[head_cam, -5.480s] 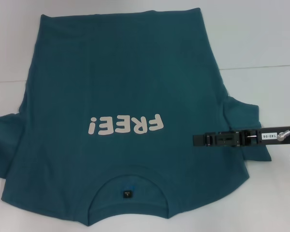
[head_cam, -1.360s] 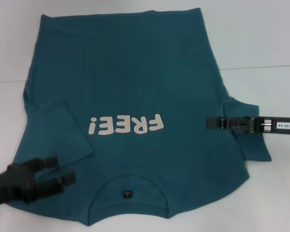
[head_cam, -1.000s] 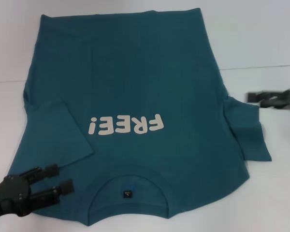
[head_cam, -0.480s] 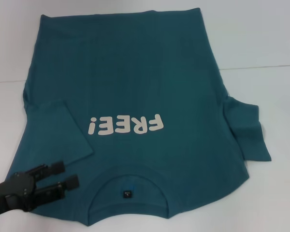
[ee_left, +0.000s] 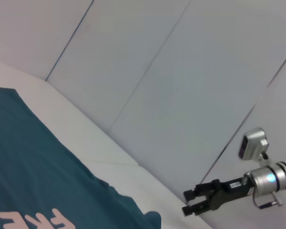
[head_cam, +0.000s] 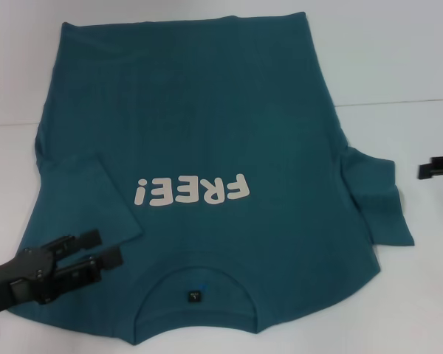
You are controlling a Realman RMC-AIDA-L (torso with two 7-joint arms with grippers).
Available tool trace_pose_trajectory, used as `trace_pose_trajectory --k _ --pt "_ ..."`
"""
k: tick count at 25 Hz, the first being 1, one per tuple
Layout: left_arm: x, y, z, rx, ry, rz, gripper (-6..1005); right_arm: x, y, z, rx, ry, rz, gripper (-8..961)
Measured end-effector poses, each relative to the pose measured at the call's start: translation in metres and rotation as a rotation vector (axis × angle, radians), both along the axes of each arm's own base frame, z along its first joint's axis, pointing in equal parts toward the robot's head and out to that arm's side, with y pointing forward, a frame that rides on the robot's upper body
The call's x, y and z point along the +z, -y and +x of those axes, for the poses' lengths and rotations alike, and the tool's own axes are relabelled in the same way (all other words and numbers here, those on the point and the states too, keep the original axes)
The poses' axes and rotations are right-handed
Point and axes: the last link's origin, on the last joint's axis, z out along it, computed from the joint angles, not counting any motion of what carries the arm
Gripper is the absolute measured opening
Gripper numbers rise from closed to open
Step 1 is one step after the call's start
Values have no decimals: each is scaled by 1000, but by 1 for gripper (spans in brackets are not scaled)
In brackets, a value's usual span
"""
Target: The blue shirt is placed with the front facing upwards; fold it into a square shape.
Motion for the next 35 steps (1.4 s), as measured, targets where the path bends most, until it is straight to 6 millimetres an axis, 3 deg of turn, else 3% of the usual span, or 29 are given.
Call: trace_pose_trajectory --k 7,13,35 --pt "1 -3 2 2 13 19 887 -30 -18 -18 29 10 9 809" --pt "3 -5 3 0 20 30 887 -52 -24 -19 21 44 -5 807" --pt "3 -11 8 -12 31 43 887 -76 -29 -21 14 58 30 801"
